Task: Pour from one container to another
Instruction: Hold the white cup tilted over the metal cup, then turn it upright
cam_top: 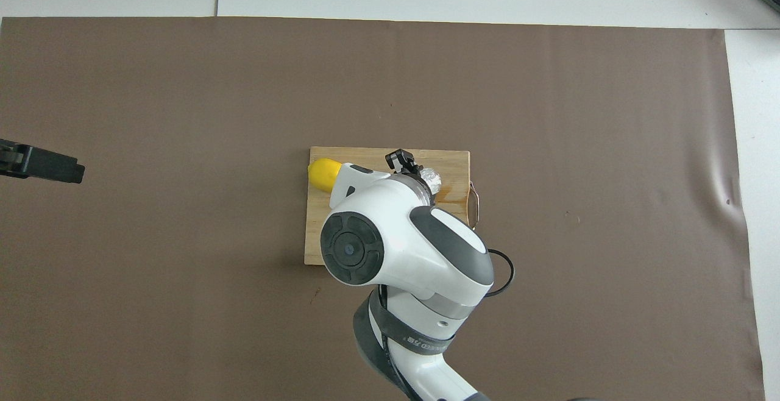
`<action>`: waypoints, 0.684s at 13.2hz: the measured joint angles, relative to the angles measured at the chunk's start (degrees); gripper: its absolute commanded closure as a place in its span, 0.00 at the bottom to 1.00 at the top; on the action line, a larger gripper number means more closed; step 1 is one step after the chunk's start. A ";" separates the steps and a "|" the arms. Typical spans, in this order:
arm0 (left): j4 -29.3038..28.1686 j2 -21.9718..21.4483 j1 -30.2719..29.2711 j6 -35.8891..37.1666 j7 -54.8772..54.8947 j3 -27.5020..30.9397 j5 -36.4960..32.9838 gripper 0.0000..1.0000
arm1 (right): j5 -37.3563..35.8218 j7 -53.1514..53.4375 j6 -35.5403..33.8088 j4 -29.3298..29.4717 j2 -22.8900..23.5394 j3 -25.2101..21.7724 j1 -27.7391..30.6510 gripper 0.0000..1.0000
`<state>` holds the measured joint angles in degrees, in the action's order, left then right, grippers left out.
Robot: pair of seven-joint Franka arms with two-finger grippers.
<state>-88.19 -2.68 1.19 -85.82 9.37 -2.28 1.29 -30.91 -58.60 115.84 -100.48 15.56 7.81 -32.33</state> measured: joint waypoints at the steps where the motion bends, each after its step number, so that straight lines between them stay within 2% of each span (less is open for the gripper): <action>1: 0.00 0.00 0.00 -0.01 0.00 0.00 0.00 0.00 | -0.07 -0.02 -0.15 0.02 -0.01 0.00 -0.03 0.61; 9: 0.00 0.04 0.01 -0.03 0.00 -0.01 0.00 0.00 | 2.31 -0.05 -0.24 0.32 -0.38 0.02 0.41 0.61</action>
<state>-88.19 -2.64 1.20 -85.85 9.37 -2.29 1.29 -28.61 -58.65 115.60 -100.16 15.18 7.83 -31.92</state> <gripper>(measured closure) 0.000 0.493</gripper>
